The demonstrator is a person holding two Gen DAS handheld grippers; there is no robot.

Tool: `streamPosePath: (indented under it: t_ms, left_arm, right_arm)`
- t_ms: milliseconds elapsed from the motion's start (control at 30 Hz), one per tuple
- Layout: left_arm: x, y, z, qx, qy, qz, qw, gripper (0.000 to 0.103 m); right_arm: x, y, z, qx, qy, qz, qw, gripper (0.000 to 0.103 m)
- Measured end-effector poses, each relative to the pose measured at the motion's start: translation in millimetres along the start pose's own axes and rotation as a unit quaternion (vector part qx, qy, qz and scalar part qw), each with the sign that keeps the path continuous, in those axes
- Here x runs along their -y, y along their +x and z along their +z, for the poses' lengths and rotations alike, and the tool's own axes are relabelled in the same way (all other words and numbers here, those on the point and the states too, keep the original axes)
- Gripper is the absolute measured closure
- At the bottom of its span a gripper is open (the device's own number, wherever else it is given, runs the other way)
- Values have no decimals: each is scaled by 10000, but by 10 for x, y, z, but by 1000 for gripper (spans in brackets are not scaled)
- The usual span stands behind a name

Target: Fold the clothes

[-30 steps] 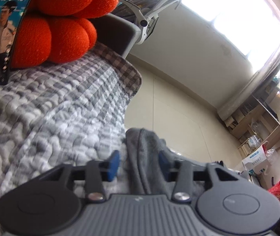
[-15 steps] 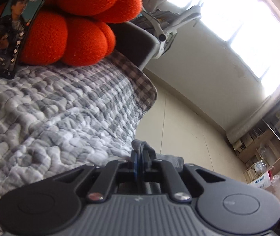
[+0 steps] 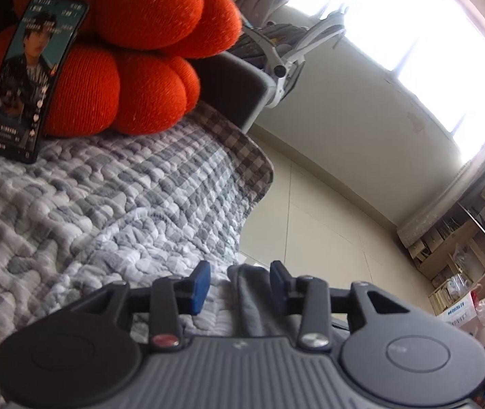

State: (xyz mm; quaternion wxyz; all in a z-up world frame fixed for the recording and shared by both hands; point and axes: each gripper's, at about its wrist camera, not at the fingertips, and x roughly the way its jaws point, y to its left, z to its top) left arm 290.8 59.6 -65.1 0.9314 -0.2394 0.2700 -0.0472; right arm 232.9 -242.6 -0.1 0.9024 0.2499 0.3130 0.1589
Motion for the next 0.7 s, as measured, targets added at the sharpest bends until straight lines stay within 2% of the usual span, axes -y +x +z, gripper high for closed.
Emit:
streamPosePath:
  t_ms: [133, 233, 400, 467, 533, 600, 700]
  left_arm:
    - [170, -146, -55, -58, 422, -274, 9987, 63]
    - [291, -189, -196, -292, 771, -509, 9953, 63]
    - [431, -175, -547, -843, 1480, -832, 9819, 63]
    - [487, -221, -627, -794, 1826, -825, 9765, 62]
    - [523, -238, -616, -814, 1964, -807, 9738, 61]
    - [524, -195, -535, -717, 1952, -629, 9761, 61]
    - [525, -130, -415, -572, 1934, -363, 9788, 61]
  right_arm:
    - [56, -169, -17, -4, -352, -286, 9990, 71]
    - [134, -237, -107, 10, -505, -505, 9974, 71]
    - [355, -280, -243, -52, -561, -874, 9946, 71]
    - [427, -320, -288, -39, -607, -946, 9937, 71]
    - [478, -410, -302, 79, -592, -890, 9942, 71]
    - [503, -492, -268, 291, -597, -954, 9932, 70]
    - [536, -544, -185, 608, -666, -1357, 9866, 61]
